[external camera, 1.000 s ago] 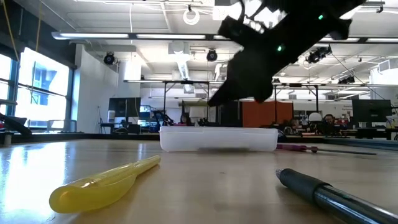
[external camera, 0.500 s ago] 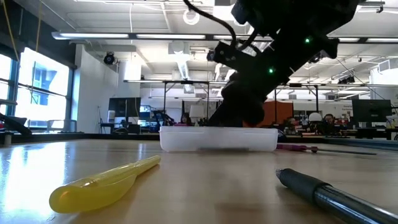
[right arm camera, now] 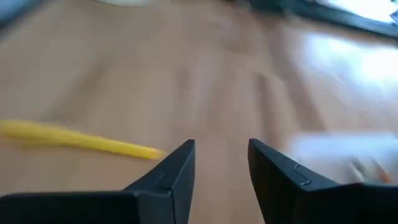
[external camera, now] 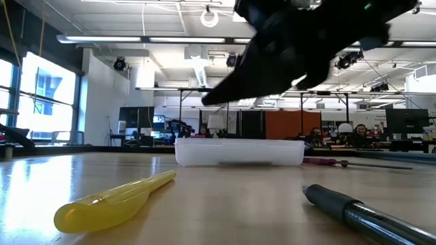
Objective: Pick & place school supplies into a supply box
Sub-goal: Put the transparent pen into the black supply box
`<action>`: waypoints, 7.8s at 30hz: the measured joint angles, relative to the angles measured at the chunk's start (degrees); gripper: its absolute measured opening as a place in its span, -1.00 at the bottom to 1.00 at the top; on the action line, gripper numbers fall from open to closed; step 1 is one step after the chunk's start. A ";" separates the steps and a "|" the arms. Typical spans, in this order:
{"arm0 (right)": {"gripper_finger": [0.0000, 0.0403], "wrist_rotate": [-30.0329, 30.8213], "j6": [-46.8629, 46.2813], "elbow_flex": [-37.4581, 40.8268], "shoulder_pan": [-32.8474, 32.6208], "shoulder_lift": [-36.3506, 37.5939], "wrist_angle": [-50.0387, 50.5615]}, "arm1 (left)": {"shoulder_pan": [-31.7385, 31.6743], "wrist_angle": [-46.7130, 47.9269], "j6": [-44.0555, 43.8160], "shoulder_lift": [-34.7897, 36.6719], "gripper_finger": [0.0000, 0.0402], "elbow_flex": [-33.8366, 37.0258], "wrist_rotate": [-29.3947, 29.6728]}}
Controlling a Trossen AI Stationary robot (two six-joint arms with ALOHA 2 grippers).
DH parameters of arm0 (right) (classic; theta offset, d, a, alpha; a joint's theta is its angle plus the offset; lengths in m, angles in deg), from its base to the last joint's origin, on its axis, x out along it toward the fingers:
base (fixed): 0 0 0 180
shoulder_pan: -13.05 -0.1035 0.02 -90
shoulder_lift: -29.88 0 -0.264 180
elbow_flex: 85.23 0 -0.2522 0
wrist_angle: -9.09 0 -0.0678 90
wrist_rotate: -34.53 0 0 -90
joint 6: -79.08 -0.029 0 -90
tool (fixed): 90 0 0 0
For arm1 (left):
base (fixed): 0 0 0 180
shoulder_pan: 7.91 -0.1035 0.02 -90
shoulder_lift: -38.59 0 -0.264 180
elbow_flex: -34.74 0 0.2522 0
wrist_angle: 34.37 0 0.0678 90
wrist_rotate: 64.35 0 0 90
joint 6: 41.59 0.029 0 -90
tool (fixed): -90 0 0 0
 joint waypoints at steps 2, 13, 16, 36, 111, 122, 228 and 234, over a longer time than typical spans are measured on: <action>-0.34 -2.55 4.00 0.00 -2.30 0.19 -1.18 | 0.00 -0.04 0.00 0.00 -0.37 0.00 0.33; -0.34 -21.18 10.62 0.04 -10.62 0.19 1.48 | 0.00 -1.11 0.00 0.00 -0.37 0.00 0.31; -0.34 -20.75 10.63 0.07 -10.93 0.19 4.74 | 0.00 -1.13 0.00 0.00 -0.37 0.00 0.31; -0.34 -24.34 19.41 0.11 -8.16 -6.00 0.88 | -0.02 -0.92 0.01 0.00 -0.37 0.00 0.33; -0.36 -31.30 28.29 0.05 -11.15 -8.25 3.66 | -0.02 -1.49 0.00 -0.02 -0.37 0.00 0.09; -0.94 -31.97 28.13 0.19 -10.56 -8.57 -3.75 | -0.02 -1.49 0.00 -0.02 -0.37 0.00 0.09; -0.92 27.98 15.97 0.10 3.87 -0.75 13.64 | -0.02 -2.78 1.51 -0.02 -0.37 0.02 1.34; -0.84 19.30 -0.47 -0.12 8.31 -0.45 22.29 | -0.02 -2.91 1.46 -0.02 -0.37 0.01 1.27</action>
